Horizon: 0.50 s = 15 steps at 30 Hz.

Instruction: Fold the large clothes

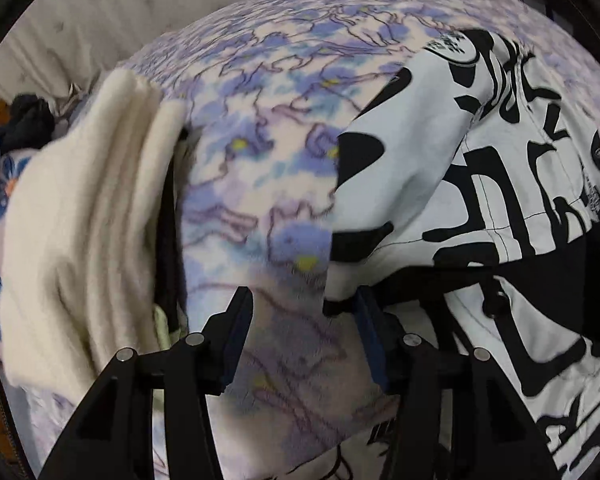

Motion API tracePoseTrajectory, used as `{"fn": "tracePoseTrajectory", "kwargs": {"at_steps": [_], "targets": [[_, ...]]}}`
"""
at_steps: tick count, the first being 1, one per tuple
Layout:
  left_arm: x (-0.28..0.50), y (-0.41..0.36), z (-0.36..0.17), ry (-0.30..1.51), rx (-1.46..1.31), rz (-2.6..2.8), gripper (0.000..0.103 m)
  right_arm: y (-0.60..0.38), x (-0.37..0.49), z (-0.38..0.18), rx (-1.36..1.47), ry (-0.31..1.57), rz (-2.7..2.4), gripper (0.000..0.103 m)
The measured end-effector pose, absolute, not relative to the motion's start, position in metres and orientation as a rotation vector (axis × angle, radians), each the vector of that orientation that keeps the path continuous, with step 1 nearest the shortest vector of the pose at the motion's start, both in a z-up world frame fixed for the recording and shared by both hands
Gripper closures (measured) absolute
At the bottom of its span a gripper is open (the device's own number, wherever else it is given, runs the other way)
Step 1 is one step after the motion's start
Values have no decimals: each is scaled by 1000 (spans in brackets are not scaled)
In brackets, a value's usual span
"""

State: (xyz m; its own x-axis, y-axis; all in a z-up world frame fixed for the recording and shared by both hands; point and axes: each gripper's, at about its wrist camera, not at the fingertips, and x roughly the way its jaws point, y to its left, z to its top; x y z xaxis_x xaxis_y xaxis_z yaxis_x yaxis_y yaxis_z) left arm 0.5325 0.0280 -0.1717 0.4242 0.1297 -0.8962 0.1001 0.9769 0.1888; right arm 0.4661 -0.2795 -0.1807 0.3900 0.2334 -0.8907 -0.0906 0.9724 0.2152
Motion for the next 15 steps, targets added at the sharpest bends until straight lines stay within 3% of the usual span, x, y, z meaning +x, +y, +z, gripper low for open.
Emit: {"fn": "tracePoseTrajectory", "kwargs": {"at_steps": [9,15], "targets": [[518,56,-139,1135,79,-73,50,-291,462,-167,202,1180,239,75],[534,41,-116,1084,32,-116,36,-308,467,-131,258,1073,259,48]]}}
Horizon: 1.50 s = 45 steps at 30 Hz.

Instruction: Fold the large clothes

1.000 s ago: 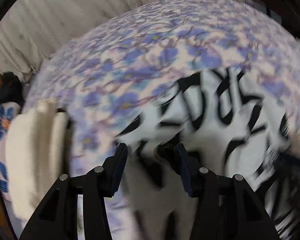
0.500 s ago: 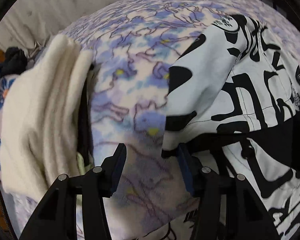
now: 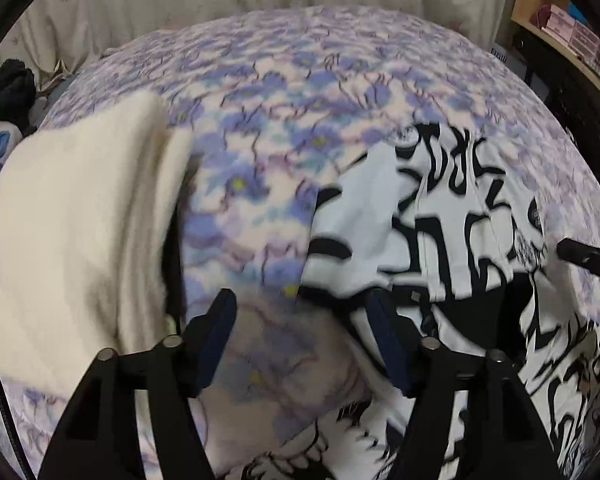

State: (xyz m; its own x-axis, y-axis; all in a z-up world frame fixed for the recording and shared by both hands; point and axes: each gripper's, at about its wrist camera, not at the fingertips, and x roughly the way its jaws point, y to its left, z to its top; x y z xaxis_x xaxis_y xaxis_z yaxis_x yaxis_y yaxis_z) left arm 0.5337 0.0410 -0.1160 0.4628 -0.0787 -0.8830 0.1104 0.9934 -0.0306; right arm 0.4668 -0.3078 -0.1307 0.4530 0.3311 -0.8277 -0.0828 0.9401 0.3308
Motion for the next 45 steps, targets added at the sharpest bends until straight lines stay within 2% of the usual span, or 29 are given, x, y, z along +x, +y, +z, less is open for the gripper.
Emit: {"fn": "tracePoseTrajectory", "kwargs": {"at_steps": [2,9,13,15,16,17,18,26,30,33,37,41,45], "targets": [[547,37,-120,1092,25,-116,36,-313,476,-128,272,1056,235,41],[596,36,-170,1182,-20,-72,36,-325,521,-172,369,1151,231,41],[605,38,-186,1193,-96,-108,36,-324,528,-188,444,1133,270,39],[604,35,-184,1170,-104,-159,59,-317,527,-188,430,1114,301,44],[603,33,-183,1170,-125,-208,92,-313,527,-187,420,1116,320,67],[601,31,-181,1168,-136,-227,96,-309,525,-184,403,1122,337,93],[595,27,-174,1140,-100,-211,97,-306,521,-179,376,1112,334,96],[514,41,-100,934,-14,-289,100,-309,440,-102,286,931,481,99],[434,54,-53,776,5,-352,100,-305,367,-65,191,801,534,99],[375,61,-40,711,44,-376,100,-307,318,-52,132,734,552,99],[297,57,-56,689,151,-394,98,-297,243,-60,-66,660,498,97],[239,50,-97,750,276,-391,95,-284,188,-102,-250,727,410,94],[205,60,-137,866,295,-353,95,-289,155,-131,-244,814,344,92]]}}
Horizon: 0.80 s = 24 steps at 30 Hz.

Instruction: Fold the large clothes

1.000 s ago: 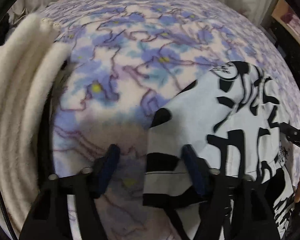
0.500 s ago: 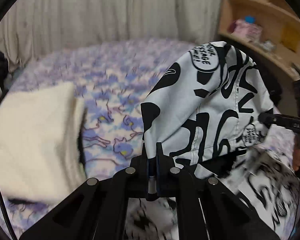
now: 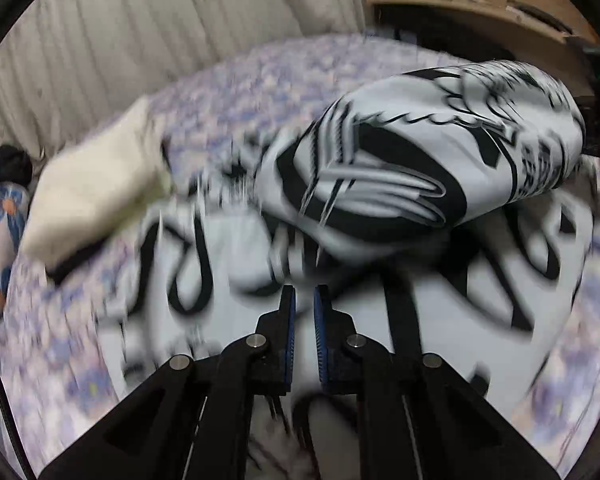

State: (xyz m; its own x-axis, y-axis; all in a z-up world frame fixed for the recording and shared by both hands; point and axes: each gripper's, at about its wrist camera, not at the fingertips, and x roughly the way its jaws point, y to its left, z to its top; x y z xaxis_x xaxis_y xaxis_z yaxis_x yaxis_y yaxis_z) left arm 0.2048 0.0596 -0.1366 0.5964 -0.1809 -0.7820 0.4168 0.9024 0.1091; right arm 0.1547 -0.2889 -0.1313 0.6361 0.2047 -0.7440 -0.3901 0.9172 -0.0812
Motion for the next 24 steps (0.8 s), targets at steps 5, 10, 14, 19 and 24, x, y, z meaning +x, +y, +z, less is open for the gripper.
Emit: {"fn": "tracePoseTrajectory", "kwargs": {"at_steps": [5,10,14,19,24], "targets": [[185,83,-135,917,145,-323,91,-308,123,-140,-71,896,325,92],[169,97,-123,980,-51,-361,57,-313,103,-140,153,972,386,77],[157,94,-121,999,-199,-429,50,-309,101,-138,310,980,444,48],[167,89,-130,1009,-410,-489,39,-306,117,-151,527,1008,507,48],[194,89,-142,1005,-606,-480,39,-306,132,-158,690,968,532,48]]}}
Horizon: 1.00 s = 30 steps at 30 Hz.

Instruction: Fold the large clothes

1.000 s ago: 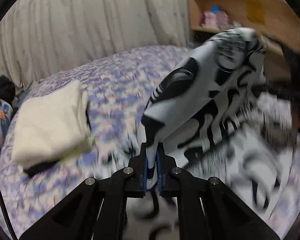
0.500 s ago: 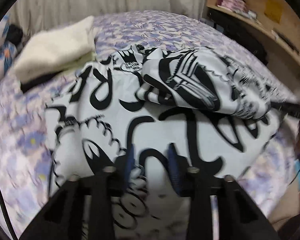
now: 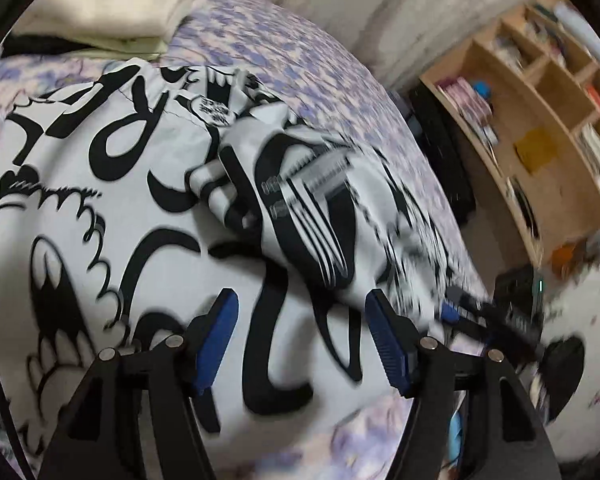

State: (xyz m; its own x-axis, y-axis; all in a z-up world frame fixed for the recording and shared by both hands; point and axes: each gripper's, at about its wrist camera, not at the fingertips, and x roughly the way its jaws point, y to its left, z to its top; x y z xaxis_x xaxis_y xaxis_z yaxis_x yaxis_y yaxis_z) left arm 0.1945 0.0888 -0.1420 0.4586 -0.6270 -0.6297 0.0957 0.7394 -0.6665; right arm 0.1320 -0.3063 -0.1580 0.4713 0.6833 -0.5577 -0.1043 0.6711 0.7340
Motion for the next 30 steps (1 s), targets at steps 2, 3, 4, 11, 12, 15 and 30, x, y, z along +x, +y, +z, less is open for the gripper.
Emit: {"fn": "tracePoseTrajectory", "kwargs": {"at_steps": [2,3,4,11,12,15,30], "targets": [[211,88,-145,995,-648,-459,40,-306,135,-157,708,944,526,48],[218,87,-148,995,-674,-455,40,-304,138,-158,712,941,523,48],[224,86,-151,995,-703,-453,43,-303,141,-158,712,941,523,48],[236,65,-145,1026,-645,-327,100,-296,135,-139,646,915,481,95],[229,61,-139,1018,-610,-305,100,-298,130,-134,655,910,477,95],[205,55,-127,1014,-529,-268,100,-303,112,-128,675,914,475,96],[157,10,-137,1056,-162,-154,75,-275,75,-130,339,998,214,72]]}}
